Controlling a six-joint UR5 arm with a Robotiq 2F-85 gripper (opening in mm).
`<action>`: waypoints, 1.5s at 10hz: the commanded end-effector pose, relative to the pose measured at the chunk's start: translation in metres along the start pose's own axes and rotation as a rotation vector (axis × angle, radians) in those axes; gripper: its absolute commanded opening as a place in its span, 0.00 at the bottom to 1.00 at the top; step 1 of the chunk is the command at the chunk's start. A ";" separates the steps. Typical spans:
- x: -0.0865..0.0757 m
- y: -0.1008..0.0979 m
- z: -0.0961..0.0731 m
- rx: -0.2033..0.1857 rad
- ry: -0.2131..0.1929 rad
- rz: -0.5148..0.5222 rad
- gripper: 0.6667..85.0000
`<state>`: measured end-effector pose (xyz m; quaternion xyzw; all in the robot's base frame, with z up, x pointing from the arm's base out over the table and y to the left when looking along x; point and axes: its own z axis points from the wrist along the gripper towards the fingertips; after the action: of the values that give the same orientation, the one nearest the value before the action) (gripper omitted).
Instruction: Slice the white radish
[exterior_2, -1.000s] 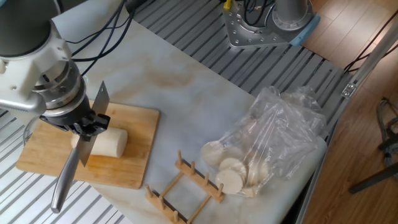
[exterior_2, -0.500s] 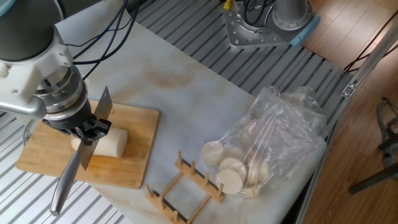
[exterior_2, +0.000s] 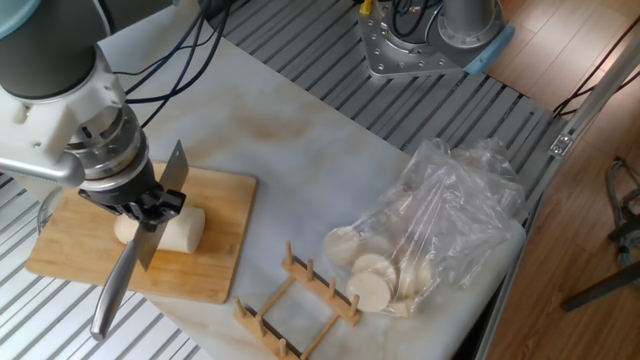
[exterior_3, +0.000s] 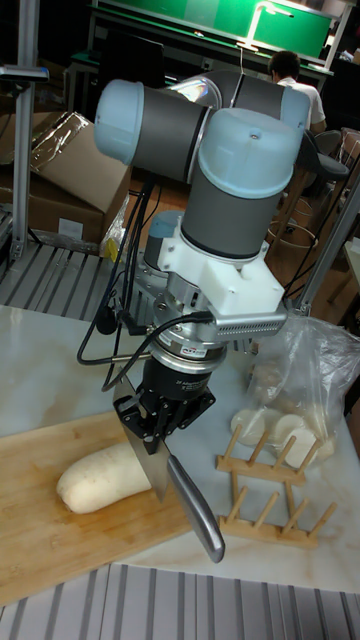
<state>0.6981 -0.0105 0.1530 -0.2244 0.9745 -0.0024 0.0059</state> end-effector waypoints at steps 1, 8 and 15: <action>0.003 0.005 0.002 -0.022 -0.004 0.007 0.01; 0.005 0.000 0.004 -0.007 -0.008 0.015 0.01; 0.008 0.000 0.011 -0.014 -0.007 0.010 0.01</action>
<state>0.6924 -0.0157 0.1415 -0.2207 0.9753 -0.0017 0.0083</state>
